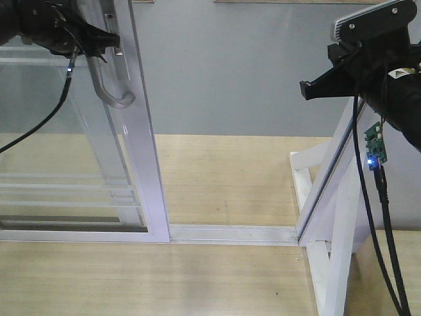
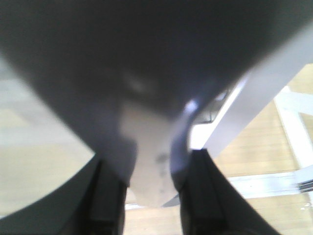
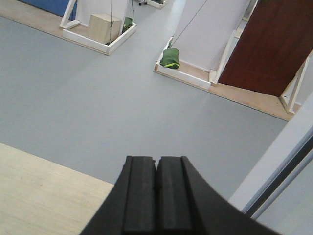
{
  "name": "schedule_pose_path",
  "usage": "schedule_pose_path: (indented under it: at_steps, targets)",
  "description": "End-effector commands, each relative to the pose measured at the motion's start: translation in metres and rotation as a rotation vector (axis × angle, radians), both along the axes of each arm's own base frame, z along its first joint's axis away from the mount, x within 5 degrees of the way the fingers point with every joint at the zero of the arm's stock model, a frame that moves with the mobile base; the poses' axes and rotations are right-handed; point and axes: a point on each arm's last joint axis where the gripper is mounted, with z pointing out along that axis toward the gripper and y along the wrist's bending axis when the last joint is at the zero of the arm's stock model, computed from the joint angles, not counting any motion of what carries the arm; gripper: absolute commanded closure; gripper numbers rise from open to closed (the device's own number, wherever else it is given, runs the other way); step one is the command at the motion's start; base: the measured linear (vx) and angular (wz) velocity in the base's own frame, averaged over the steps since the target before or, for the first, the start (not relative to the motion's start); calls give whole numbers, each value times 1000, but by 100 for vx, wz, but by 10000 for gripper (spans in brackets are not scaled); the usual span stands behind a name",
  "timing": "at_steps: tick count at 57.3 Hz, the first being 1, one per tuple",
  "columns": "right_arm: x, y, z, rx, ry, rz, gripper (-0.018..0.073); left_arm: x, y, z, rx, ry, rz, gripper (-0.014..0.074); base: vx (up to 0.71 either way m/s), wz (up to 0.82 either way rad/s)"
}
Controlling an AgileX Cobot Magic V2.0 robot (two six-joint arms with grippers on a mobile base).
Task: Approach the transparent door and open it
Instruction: 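Keep sliding the door with the left gripper toward the fixed panel, then release the handle and withdraw the left arm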
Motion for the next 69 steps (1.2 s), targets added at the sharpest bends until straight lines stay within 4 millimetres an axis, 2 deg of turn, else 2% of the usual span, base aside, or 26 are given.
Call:
schedule_pose_path:
  at_steps: [1,18,29,42,53,62,69]
  targets:
    - [-1,-5,23,2,-107,-34,561,-12,23,123,142,-597,-28,596,0,1]
    - [-1,-5,23,3,-107,-33,561,-20,26,120,146,-482,-6,596,0,0]
    - [-1,-5,23,3,-107,-33,561,-37,27,128,147,-463,-3,596,0,0]
    - [-1,-5,23,4,-105,-33,561,-82,29,116,93,-401,-1,596,0,0]
    - [-2,-5,21,39,-81,-40,561,-125,28,99,-4,-494,-9,596,0,0]
    - [-2,-5,22,45,-81,-40,561,-159,30,77,-29,-517,-10,596,0,0]
    - [-10,-6,32,60,-94,-22,561,-187,32,53,-32,-518,-16,596,0,0]
